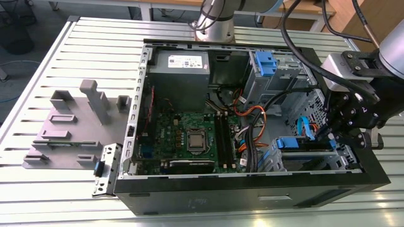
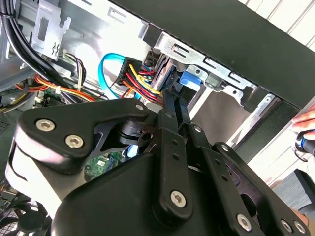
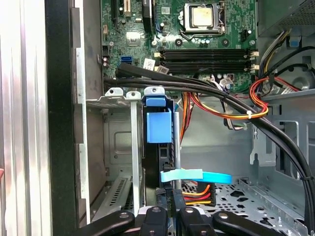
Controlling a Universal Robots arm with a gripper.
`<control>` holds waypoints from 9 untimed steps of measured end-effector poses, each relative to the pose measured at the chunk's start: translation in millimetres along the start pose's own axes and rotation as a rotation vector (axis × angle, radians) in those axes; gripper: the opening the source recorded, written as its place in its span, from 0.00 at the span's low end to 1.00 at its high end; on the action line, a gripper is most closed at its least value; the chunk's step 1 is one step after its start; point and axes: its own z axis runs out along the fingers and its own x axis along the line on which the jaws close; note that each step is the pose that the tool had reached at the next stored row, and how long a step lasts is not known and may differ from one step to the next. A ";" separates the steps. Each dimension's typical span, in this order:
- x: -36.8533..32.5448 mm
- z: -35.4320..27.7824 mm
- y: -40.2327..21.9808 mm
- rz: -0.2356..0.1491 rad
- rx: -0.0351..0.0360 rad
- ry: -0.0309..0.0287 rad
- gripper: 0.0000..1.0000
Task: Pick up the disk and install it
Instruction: 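Insert the second disk wire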
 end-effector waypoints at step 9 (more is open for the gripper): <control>0.1 1.4 0.6 0.001 0.0000 0.0001 0.16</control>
